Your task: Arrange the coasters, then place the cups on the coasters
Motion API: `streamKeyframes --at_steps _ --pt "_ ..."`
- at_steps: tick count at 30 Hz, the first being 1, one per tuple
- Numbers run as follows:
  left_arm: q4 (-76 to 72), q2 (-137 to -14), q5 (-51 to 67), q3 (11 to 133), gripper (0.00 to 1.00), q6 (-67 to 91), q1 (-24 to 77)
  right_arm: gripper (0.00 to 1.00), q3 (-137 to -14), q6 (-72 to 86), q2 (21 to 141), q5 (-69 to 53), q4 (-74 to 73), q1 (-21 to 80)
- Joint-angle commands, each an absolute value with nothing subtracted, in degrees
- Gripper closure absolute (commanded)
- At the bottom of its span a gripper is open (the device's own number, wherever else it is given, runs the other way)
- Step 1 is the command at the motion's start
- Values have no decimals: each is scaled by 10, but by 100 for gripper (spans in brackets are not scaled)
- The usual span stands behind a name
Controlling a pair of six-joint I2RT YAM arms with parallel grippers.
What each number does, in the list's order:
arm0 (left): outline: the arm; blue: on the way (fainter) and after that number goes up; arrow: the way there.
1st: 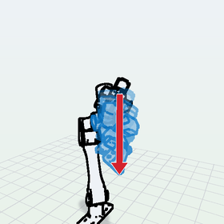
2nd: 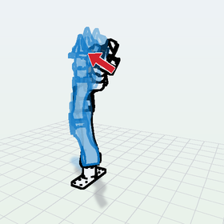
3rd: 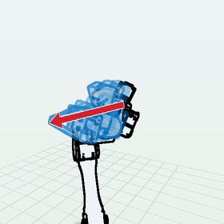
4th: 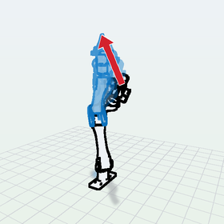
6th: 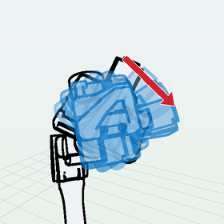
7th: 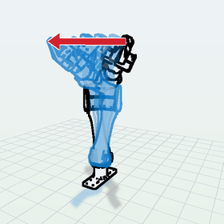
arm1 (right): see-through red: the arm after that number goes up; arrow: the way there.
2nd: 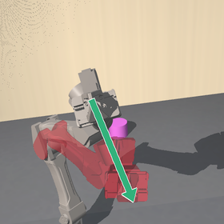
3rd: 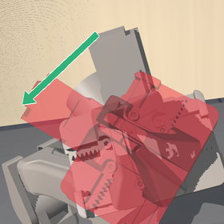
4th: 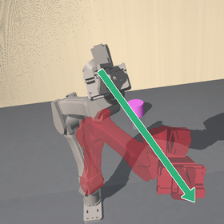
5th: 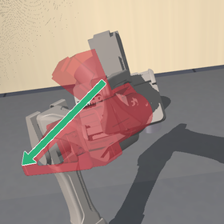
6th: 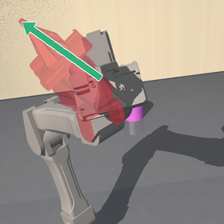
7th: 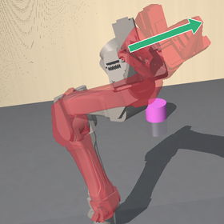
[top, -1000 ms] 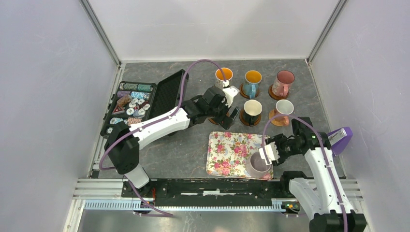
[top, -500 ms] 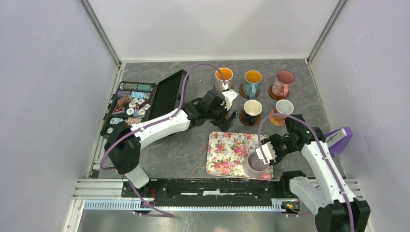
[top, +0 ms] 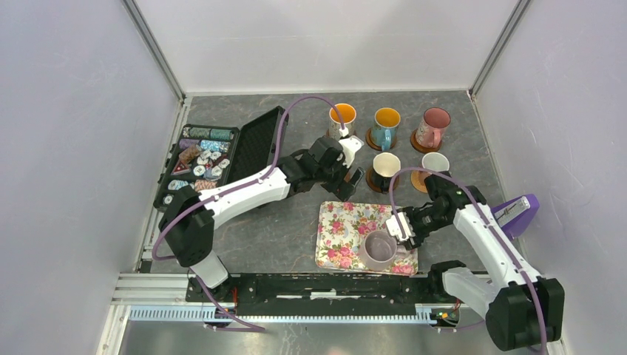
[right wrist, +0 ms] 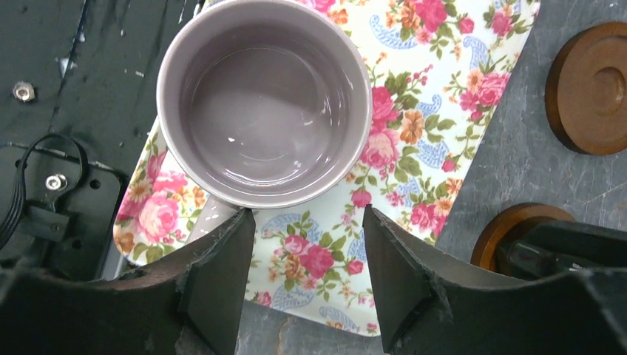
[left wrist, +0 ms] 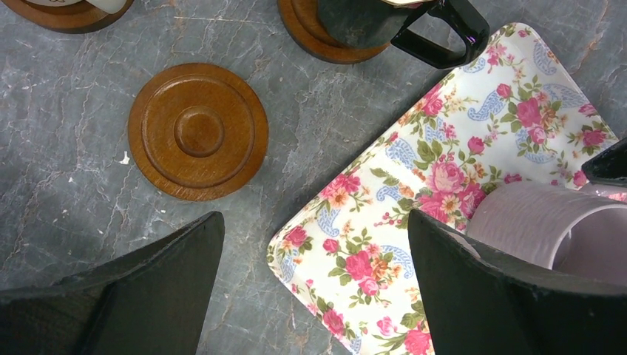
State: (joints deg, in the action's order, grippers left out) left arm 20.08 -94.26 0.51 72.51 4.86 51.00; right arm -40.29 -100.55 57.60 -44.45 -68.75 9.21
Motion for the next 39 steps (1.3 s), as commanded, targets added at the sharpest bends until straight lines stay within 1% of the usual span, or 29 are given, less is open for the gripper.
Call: streamKeyframes --at_steps 1,6,10,15,19,22,26,27,32,34,39 --pt "193 -897 3 723 0 32 506 37 -409 -920 583 -500 -620 124" --pt "206 -873 5 716 0 16 503 37 -388 -811 582 -509 -522 169" --pt "221 -849 45 714 0 2 499 36 -366 -746 574 -514 -462 197" --pt "263 -819 138 706 0 -94 503 28 -381 -668 565 -506 -437 189" --pt "298 -811 185 708 0 -154 526 24 -386 -575 537 -538 -391 115" --pt "298 -805 200 703 0 -208 559 24 -388 -513 525 -557 -357 59" --pt "316 -852 195 748 1 -245 614 24 -382 -397 516 -556 -279 4" --pt "326 -876 199 769 2 -246 620 24 -380 -364 514 -549 -246 -20" --pt "361 -978 213 878 12 -230 641 23 -381 -215 516 -520 -121 -71" --pt "367 -1006 218 907 14 -232 652 23 -380 -158 518 -505 -85 -99" --pt "392 -1059 205 952 19 -250 689 22 -375 -54 525 -519 -18 -155"
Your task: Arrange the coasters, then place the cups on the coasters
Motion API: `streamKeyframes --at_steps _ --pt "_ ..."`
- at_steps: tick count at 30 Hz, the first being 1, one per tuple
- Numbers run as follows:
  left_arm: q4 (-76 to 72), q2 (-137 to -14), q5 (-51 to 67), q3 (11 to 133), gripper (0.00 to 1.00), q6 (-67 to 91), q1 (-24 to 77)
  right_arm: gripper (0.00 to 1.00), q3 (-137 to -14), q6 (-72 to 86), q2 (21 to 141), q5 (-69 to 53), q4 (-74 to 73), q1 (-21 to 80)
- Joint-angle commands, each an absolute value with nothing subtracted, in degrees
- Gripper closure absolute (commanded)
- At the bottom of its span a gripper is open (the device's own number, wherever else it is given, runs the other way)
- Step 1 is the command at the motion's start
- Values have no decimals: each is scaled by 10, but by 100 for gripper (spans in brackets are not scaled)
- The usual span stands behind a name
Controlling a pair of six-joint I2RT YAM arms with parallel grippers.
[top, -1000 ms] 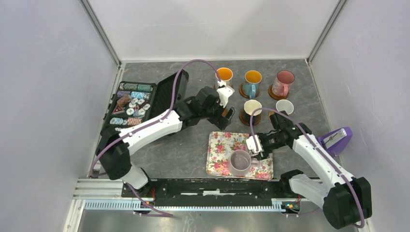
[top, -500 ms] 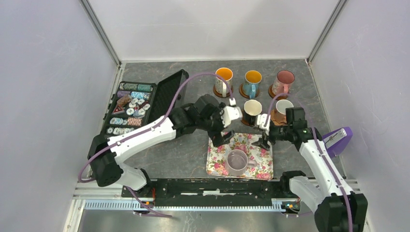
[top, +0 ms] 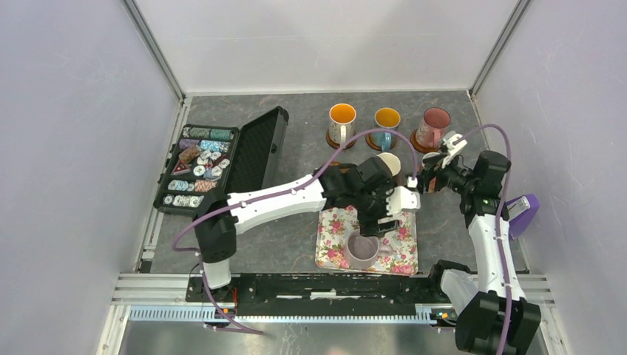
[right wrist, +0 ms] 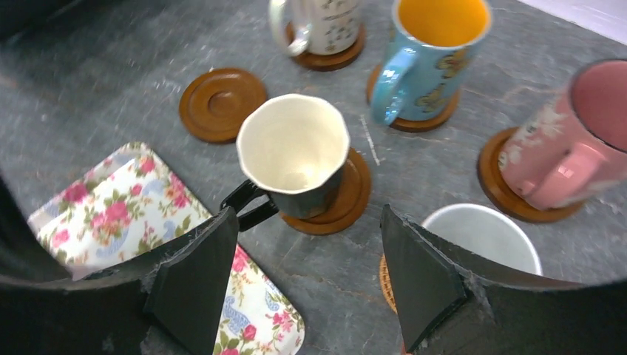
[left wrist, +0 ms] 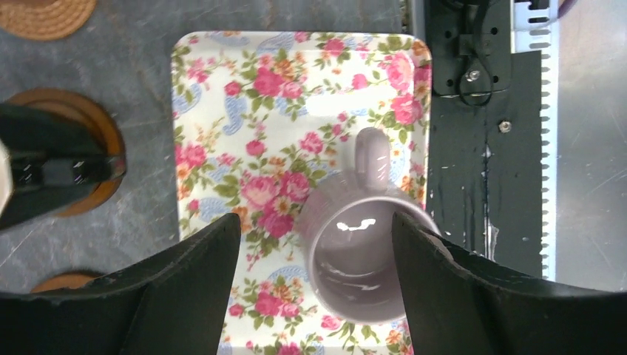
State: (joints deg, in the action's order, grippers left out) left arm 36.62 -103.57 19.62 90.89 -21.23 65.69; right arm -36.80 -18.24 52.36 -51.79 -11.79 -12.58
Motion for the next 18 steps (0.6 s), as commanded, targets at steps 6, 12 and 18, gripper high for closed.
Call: streamKeyframes --at_steps 6,12,18 --pt "417 -1135 195 1027 26 -252 714 22 -365 -7 520 -512 27 -175" --pt "474 -1201 205 1103 28 -262 719 21 -360 -4 524 -519 40 -194" --pt "507 -1235 204 1131 28 -279 722 21 -359 -8 534 -527 41 -208"
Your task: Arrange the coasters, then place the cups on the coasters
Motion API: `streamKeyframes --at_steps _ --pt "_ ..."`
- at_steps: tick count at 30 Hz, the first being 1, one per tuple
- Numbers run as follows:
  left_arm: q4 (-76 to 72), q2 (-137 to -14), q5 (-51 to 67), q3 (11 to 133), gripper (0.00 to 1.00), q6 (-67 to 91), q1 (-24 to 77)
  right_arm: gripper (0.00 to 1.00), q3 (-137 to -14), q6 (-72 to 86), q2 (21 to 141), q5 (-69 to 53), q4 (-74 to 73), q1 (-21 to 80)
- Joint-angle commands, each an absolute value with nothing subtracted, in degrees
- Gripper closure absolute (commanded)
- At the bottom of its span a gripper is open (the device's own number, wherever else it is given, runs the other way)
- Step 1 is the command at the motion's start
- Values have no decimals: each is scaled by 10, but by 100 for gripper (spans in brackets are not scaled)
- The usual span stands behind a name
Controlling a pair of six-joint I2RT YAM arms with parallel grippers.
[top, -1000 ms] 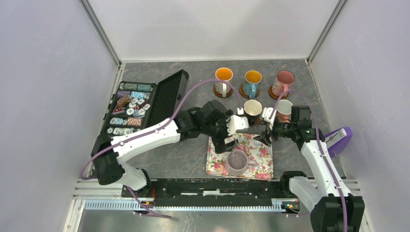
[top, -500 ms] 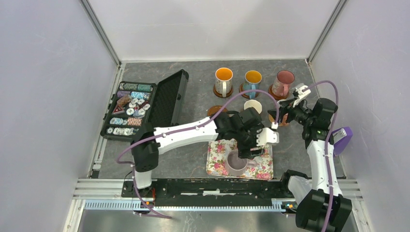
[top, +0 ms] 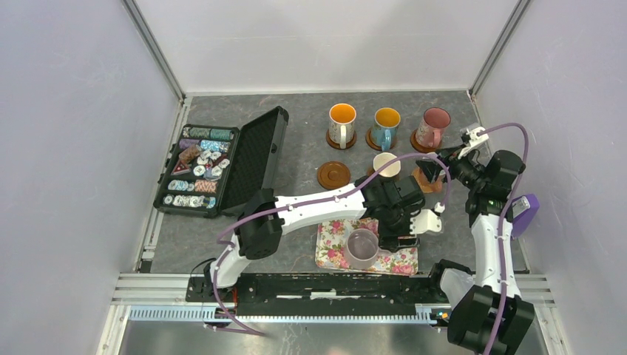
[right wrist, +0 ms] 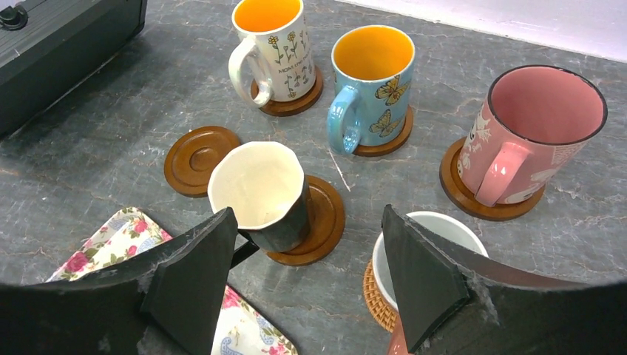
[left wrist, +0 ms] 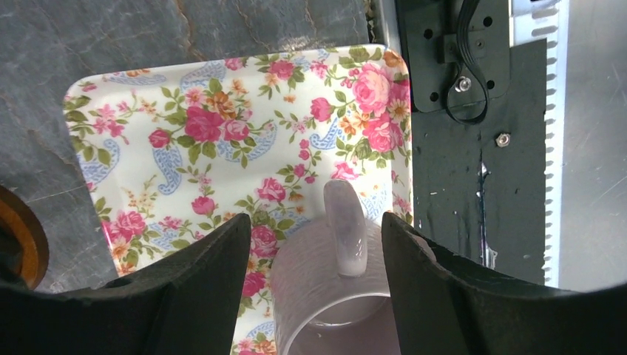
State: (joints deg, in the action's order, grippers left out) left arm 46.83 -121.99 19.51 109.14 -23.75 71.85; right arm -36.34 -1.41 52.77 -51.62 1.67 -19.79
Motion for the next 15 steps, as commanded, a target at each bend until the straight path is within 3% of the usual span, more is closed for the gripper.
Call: streamKeyframes --at_steps 1,15 --pt "513 -1236 207 1132 28 -285 722 21 -359 -11 536 -528 39 -211" --pt "483 -1243 87 1134 35 -213 655 21 -366 -27 552 -557 21 -238"
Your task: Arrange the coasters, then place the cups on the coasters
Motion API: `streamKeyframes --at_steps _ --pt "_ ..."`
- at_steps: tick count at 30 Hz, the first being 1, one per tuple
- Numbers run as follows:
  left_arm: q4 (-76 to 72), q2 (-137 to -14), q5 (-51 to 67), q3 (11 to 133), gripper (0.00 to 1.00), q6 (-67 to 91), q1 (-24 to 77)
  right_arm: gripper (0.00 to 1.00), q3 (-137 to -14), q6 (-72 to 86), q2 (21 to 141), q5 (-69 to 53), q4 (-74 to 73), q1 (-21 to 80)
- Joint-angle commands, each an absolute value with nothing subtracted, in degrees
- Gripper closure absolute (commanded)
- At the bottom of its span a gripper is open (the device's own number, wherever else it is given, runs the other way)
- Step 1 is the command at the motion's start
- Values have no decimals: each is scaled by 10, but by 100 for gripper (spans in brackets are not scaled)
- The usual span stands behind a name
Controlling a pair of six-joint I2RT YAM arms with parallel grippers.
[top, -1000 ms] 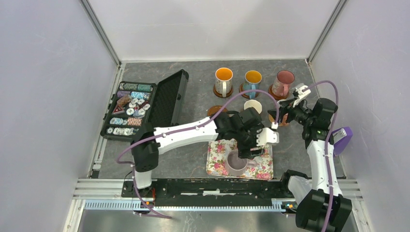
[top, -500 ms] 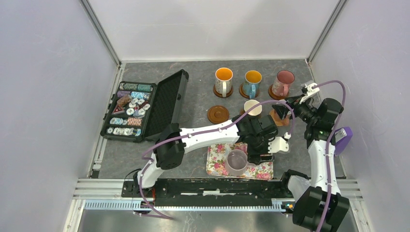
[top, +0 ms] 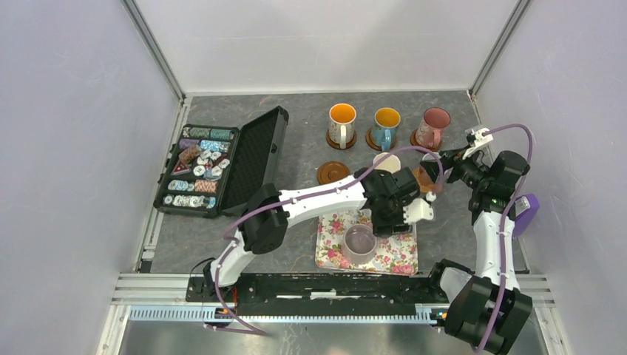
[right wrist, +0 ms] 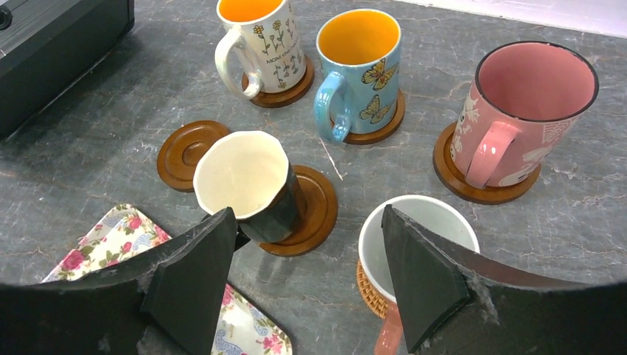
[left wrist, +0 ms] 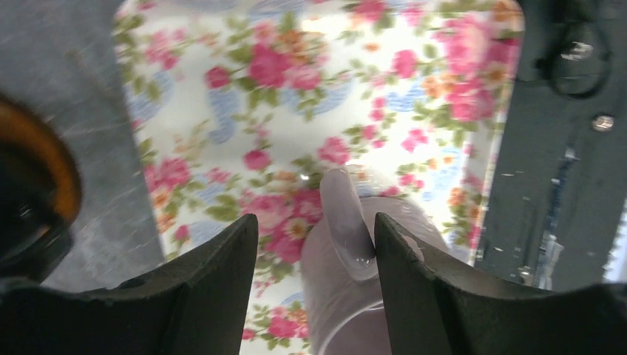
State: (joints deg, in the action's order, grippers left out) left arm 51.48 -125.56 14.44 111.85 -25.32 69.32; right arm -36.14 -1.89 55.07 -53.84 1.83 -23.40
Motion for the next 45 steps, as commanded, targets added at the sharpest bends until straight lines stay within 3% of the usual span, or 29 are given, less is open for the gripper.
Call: streamKeyframes --at_steps 1,19,24,31,37,45 --pt "478 -1238 82 1129 35 -207 648 21 -365 -27 552 -557 20 -238" --pt "479 -1122 76 966 36 -181 576 21 -374 -46 553 -564 1 -250" --pt "488 -1078 134 943 22 -206 553 20 -379 -63 552 -572 -19 -250" --pt "546 -993 235 920 5 -492 508 20 -379 -80 553 -590 -37 -250" --pt "622 -1005 267 911 6 -731 512 20 -375 -79 552 -591 -37 -250" --pt "626 -1072 245 932 9 -790 565 20 -384 -90 553 -588 -56 -250"
